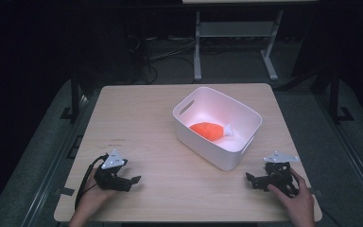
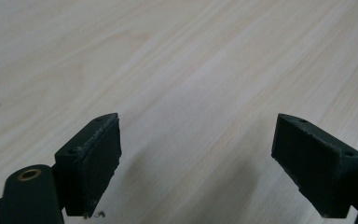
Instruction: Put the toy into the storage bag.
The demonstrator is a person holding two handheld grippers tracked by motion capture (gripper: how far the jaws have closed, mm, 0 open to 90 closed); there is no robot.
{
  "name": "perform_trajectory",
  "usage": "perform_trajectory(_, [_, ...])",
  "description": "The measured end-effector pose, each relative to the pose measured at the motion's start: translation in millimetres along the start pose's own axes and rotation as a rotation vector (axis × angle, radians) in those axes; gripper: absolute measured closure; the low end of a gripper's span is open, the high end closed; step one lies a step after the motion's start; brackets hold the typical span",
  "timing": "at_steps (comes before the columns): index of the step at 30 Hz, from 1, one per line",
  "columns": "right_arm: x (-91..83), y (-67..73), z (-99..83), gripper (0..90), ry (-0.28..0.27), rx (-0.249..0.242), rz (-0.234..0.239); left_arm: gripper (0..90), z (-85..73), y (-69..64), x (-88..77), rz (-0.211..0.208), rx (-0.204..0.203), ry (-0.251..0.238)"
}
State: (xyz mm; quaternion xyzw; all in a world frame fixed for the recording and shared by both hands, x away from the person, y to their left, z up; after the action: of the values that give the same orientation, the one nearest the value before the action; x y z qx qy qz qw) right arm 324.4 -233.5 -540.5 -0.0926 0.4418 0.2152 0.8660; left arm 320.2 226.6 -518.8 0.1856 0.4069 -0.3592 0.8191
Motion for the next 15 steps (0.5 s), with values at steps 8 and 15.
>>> perform_trajectory(8, [0.0,0.0,0.0,0.0,0.000,0.000,0.000,12.9,-9.3,-0.9,6.8,-0.006,-0.001,-0.008])
perform_trajectory(15, [0.0,0.1,-0.1,0.0,0.000,0.001,0.000,12.7,-10.6,-1.0,6.7,-0.004,-0.004,-0.019])
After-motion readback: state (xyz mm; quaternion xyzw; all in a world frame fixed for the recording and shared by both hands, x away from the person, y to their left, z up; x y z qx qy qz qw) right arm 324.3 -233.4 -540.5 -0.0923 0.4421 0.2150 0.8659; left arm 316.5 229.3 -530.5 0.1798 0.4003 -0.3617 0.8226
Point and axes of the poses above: each handheld gripper's, and its own axes: x roughly forward along the jaws, z roughly out of its top, y roughly to its left, the point moved 8 cm from there along x, roughly forward along the jaws, and after that the axes turned 8 degrees about y, right-handed, at the moved point
